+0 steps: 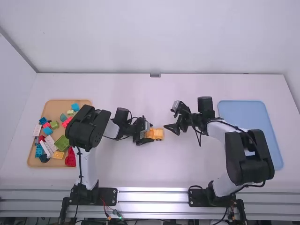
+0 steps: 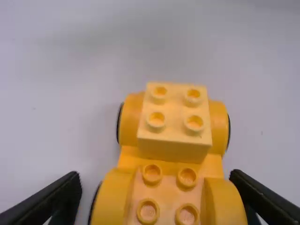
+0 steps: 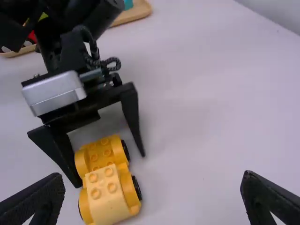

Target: Assemble lego blocks to make yellow taxi

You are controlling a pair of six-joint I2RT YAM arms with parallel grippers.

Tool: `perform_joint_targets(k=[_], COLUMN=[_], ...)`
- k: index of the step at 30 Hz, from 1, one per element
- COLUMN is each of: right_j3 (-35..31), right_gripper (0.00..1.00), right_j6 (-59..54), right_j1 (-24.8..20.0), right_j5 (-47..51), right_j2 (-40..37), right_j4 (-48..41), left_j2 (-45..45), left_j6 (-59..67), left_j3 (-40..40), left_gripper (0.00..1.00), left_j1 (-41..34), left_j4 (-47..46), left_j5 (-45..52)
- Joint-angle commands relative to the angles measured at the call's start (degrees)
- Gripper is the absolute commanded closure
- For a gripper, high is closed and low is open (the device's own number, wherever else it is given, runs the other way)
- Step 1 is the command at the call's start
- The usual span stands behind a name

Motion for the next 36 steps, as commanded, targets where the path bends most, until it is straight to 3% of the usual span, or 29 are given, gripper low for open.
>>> perform_joint_targets(k=[1,2,9,21,23,27,28,29,31,36], right_j3=[0.42,0.39,0.09,0.22,0.20,0.20,0.20,0.20,0.20,0.20], right_gripper=[0.01,0.01,0.01,0.01,0.01,0.01,0.01,0.01,0.01,0.01], right_j6=[1.36,1.29,1.27,1.31,1.31,1.77,1.77,1.73,1.75,1.77], right_j1=[-0.26,-0.26,0.59,0.57,0.59,0.59,0.59,0.59,0.59,0.59], right_j5=[-0.66,-0.63,0.04,1.51,1.51,1.46,1.46,1.53,1.46,1.53], right_j2=[-0.61,-0.61,-0.61,-0.61,-0.61,-0.61,-0.61,-0.61,-0.61,-0.61], right_j4=[-0.28,-0.50,0.28,0.48,0.94,2.54,2.54,3.17,3.52,3.45], left_j2=[0.92,0.92,-2.14,-24.57,-29.05,-35.78,-35.78,-38.42,-41.03,-45.57], left_j6=[-3.32,-3.41,-4.22,-4.81,-11.78,-42.23,-42.23,-56.11,-68.17,-79.12], left_j3=[-0.79,-0.79,-0.81,-0.79,-0.79,-0.79,-0.79,-0.79,-0.79,-0.81], left_gripper=[0.09,0.01,0.01,0.01,0.01,0.01,0.01,0.01,0.01,0.01], left_j1=[0.15,0.22,0.92,11.30,15.43,25.29,25.29,30.29,35.65,46.31], left_j4=[-0.15,-0.02,-3.54,-30.23,-33.75,-38.07,-38.07,-40.83,-46.05,-56.72], left_j5=[-2.51,-2.27,-2.40,-7.52,-11.17,-25.53,-25.53,-31.93,-37.86,-50.01])
